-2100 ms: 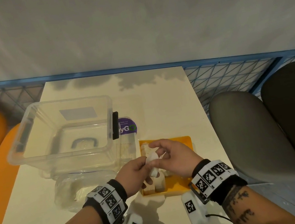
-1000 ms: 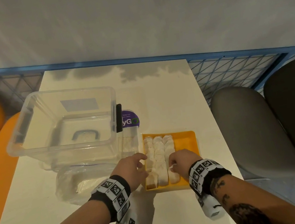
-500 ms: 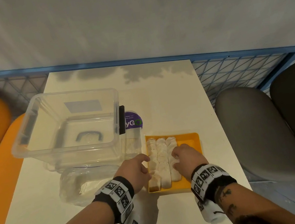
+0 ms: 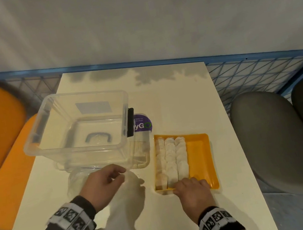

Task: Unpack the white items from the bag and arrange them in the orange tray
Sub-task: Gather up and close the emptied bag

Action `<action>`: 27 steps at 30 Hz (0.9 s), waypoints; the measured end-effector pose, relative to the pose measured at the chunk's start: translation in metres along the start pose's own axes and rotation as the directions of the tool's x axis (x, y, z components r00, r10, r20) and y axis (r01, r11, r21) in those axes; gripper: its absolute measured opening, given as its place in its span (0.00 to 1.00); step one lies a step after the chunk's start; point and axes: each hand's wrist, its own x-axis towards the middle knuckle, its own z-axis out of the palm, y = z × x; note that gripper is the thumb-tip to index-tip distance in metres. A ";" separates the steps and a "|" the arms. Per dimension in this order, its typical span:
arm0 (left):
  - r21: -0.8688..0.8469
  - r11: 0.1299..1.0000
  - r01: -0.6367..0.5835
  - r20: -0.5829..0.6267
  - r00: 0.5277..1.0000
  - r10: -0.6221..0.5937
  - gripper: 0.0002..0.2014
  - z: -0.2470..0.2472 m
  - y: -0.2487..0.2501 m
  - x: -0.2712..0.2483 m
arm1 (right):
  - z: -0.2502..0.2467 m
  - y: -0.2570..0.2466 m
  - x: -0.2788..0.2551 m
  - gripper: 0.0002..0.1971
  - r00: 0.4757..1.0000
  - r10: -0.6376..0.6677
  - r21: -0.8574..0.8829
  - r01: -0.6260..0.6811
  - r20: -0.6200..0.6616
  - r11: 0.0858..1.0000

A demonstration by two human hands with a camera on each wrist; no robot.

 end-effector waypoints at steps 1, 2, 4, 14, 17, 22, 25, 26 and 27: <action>-0.032 0.999 0.017 -0.045 0.999 -0.019 0.08 -0.008 -0.004 -0.003 | -0.004 0.000 0.006 0.11 1.000 0.003 -0.003 -0.003 0.024 1.000; -0.065 0.997 0.030 -0.085 0.996 -0.035 0.08 -0.015 -0.008 -0.006 | -0.007 0.000 0.012 0.12 0.997 0.005 -0.016 -0.004 0.072 1.000; -0.127 0.991 0.051 -0.151 0.986 -0.070 0.07 -0.027 -0.015 -0.011 | -0.012 0.003 0.020 0.14 0.991 0.006 -0.035 -0.001 0.132 0.999; -0.115 0.958 0.263 -0.421 0.860 -0.287 0.15 -0.058 -0.086 -0.004 | -0.027 -0.024 0.001 0.18 0.983 -0.092 0.243 0.130 -0.160 0.961; -0.185 0.910 0.371 -0.242 0.880 -0.409 0.30 -0.051 -0.105 0.001 | -0.042 -0.078 0.010 0.21 0.992 -0.128 0.546 0.121 -0.025 0.829; -0.496 0.760 0.421 0.007 0.877 -0.481 0.35 -0.035 -0.103 0.001 | -0.026 -0.145 0.064 0.34 0.920 0.043 0.553 -0.271 0.390 0.788; -0.569 0.714 0.408 0.120 0.900 -0.419 0.44 -0.028 -0.093 -0.003 | -0.028 -0.170 0.071 0.27 0.892 -0.042 0.540 -0.235 0.451 0.808; -0.558 0.732 0.391 0.164 0.917 -0.364 0.50 -0.023 -0.094 -0.004 | -0.030 -0.179 0.067 0.24 0.883 -0.083 0.544 -0.208 0.462 0.813; -0.530 0.763 0.370 0.214 0.929 -0.302 0.53 -0.020 -0.091 -0.007 | -0.035 -0.187 0.061 0.22 0.874 -0.123 0.550 -0.181 0.470 0.815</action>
